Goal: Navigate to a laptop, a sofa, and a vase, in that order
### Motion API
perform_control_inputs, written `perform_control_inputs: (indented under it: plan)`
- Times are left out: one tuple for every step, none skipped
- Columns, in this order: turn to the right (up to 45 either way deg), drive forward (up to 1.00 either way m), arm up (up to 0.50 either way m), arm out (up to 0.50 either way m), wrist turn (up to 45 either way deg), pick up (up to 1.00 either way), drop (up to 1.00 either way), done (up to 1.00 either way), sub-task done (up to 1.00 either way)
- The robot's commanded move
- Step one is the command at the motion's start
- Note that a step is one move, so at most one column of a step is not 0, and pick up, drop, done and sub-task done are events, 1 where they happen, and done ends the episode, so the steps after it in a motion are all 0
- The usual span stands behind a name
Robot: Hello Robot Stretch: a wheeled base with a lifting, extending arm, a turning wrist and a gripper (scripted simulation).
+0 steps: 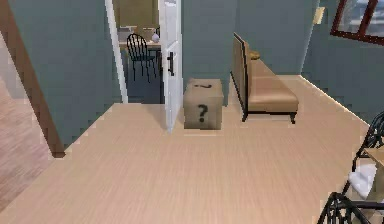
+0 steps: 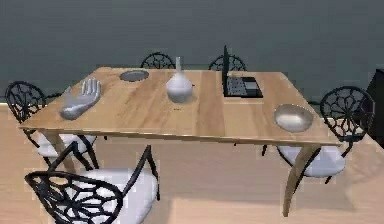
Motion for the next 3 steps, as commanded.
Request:
perform_control_inputs:
  plan:
    - [0.0, 1.00, 0.00, 0.00, 0.0, 0.00, 0.00, 0.00, 0.00]
    - [21.0, 0.00, 0.00, 0.00, 0.0, 0.00, 0.00, 0.00, 0.00]
    - [0.0, 0.75, 0.00, 0.00, 0.0, 0.00, 0.00, 0.00, 0.00]
